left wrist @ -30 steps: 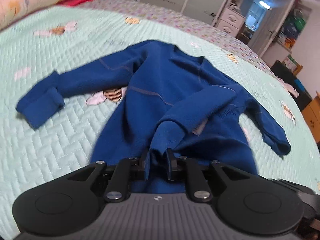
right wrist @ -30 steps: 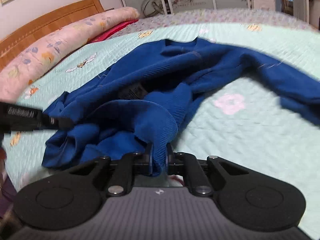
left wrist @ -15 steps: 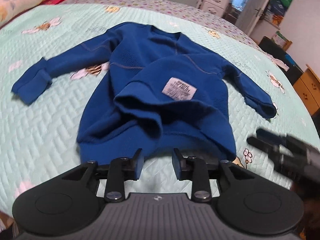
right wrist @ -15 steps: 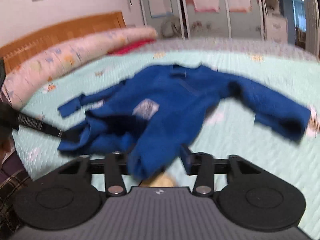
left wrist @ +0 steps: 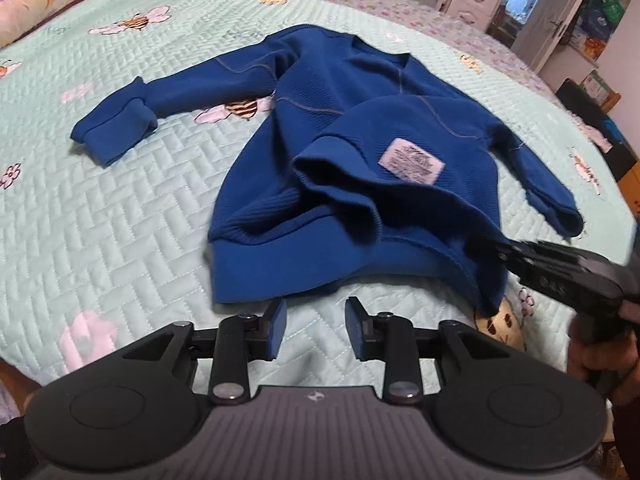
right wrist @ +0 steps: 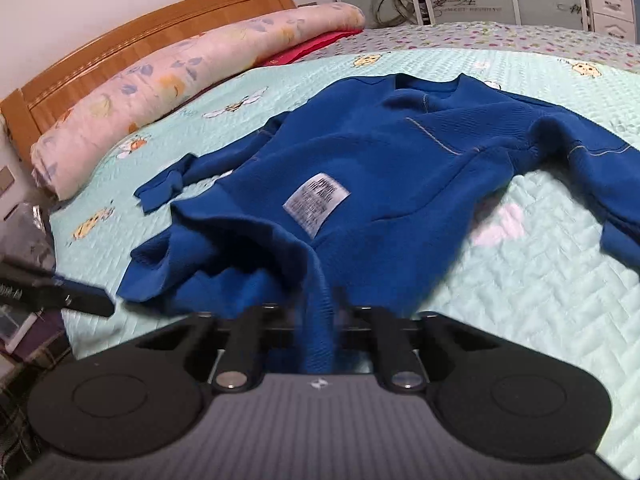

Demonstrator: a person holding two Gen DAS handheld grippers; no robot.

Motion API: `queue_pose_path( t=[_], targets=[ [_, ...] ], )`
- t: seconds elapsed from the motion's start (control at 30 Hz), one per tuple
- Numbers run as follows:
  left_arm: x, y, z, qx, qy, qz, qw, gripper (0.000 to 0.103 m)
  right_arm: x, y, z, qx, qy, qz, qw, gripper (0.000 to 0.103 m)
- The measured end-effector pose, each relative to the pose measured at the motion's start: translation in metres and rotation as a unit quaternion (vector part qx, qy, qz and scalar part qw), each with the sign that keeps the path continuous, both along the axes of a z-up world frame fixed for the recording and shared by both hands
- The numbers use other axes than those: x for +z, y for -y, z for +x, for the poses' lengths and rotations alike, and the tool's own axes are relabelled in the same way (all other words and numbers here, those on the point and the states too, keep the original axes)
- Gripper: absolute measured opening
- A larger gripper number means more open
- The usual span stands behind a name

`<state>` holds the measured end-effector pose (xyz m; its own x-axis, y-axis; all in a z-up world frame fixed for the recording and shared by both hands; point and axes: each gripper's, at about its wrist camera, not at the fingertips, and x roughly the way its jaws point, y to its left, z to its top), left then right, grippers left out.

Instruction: Fold clothes

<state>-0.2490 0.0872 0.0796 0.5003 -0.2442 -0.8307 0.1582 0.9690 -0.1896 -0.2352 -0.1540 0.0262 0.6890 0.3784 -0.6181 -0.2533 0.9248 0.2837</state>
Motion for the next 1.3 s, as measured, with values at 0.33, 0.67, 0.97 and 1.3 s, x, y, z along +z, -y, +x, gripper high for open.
queue_pose_path(
  t=[0.33,0.67,0.97,1.3],
  targets=[
    [0.000,0.033,-0.013,-0.025,0.001,0.058,0.9980,0.042,0.023,-0.014,-0.061,-0.084,0.042,-0.055,0.994,0.004],
    [0.012,0.047,-0.025,-0.039,0.018,0.081,0.9958,0.049,0.021,-0.022,-0.070,-0.121,0.035,-0.065,0.990,0.003],
    [0.008,0.033,-0.031,-0.019,0.009,0.087,0.9960,0.052,0.018,-0.011,-0.075,-0.173,0.012,-0.052,0.983,0.003],
    [-0.009,0.005,-0.036,0.007,-0.009,0.077,0.9970,0.056,0.008,0.023,-0.098,-0.250,-0.043,0.065,0.965,0.002]
  ],
)
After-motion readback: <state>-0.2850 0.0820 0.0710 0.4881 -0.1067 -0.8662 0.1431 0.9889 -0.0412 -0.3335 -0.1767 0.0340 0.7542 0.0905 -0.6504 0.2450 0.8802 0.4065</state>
